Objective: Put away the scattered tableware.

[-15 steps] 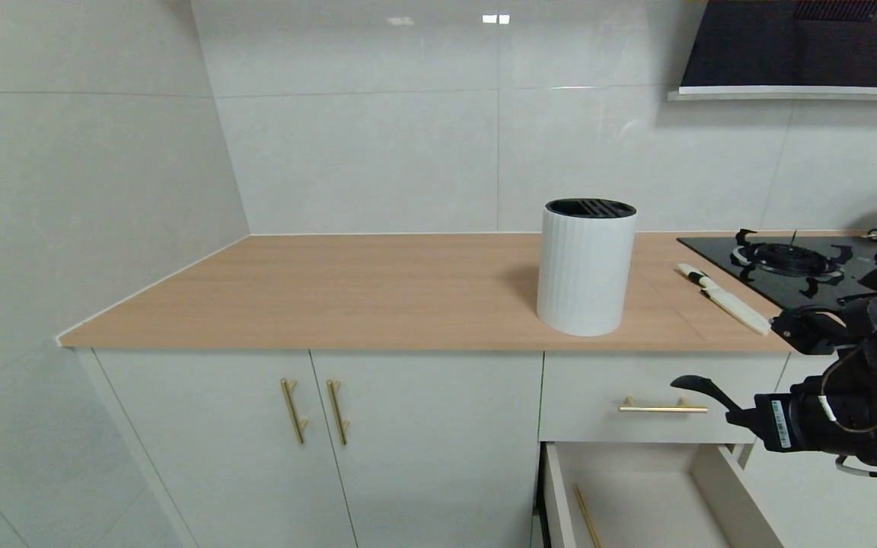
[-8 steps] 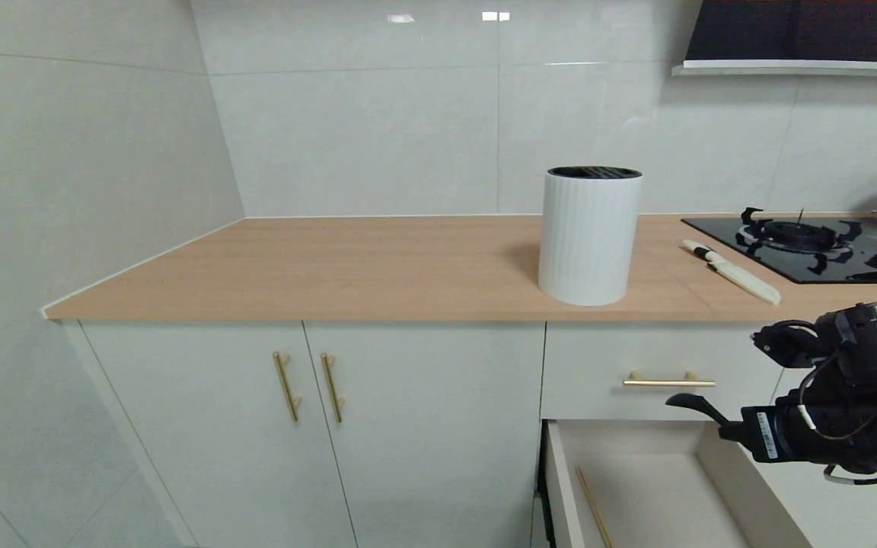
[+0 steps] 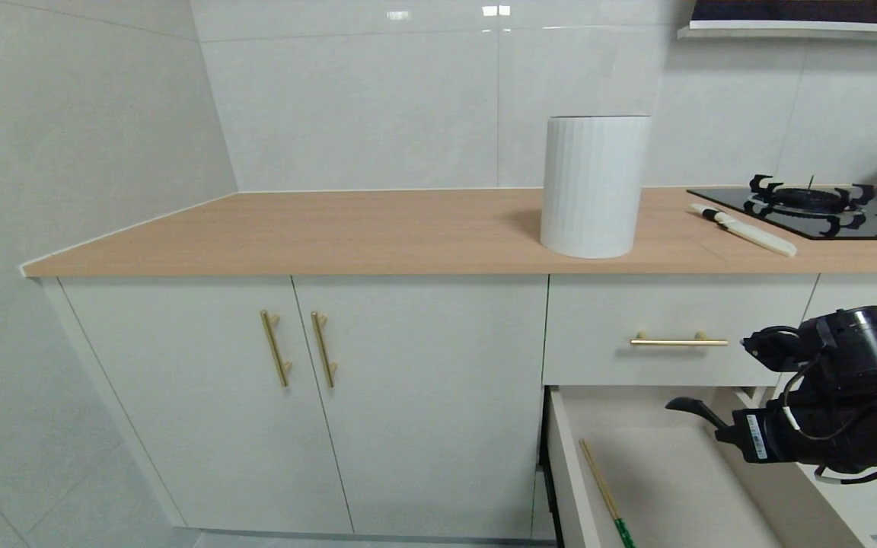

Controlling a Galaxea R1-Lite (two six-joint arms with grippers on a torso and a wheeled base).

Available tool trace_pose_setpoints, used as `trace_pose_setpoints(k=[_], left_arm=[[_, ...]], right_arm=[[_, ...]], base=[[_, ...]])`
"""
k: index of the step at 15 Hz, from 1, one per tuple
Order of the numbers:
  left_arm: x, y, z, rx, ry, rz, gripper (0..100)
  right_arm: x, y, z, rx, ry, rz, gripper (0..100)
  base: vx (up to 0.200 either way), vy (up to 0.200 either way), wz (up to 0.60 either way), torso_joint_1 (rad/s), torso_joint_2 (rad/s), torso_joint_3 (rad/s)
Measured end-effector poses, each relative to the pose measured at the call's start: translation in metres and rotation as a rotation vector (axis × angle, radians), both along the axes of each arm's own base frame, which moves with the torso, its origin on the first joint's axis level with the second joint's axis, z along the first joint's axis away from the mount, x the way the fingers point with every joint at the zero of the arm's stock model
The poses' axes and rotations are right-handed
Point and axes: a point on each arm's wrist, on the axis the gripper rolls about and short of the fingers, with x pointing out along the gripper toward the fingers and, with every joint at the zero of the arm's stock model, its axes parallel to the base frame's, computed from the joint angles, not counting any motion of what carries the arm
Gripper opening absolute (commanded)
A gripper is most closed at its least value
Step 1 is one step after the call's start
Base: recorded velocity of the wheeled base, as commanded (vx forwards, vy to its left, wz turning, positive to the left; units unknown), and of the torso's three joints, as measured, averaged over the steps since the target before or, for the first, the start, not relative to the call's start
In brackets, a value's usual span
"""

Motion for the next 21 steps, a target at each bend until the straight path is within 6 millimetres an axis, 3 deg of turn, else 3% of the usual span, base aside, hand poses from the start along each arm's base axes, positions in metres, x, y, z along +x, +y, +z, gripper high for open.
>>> trace_pose_setpoints(k=[6,9,11,17,21], left_arm=[[0.0,0.0,0.0,0.0,0.001,0.0,100],[0.0,0.0,0.0,0.001,0.001,0.0,100],[0.0,0.0,0.0,0.0,0.001,0.0,100],[0.0,0.0,0.0,0.0,0.001,0.0,100],[0.0,0.0,0.0,0.001,0.001,0.0,100]], right_arm=[[0.004,0.001,-0.006,-0.001,0.007,0.001,0],[0.016,0.002,-0.02,0.004,-0.028,0.0,0],[0.027,0.004,-0.038,0.003,-0.042,-0.006,0],[0.049,0.014,-0.12,-0.079,0.08,-0.018,0],[0.052,0.026,-0.152,-0.197,0.141,-0.04,0]], base=[[0.0,0.0,0.0,-0.028,0.13,0.093],[0.0,0.0,0.0,0.0,0.0,0.0],[0.0,0.0,0.0,0.0,0.0,0.0],[0.0,0.0,0.0,0.0,0.0,0.0],[0.0,0.0,0.0,0.0,0.0,0.0]])
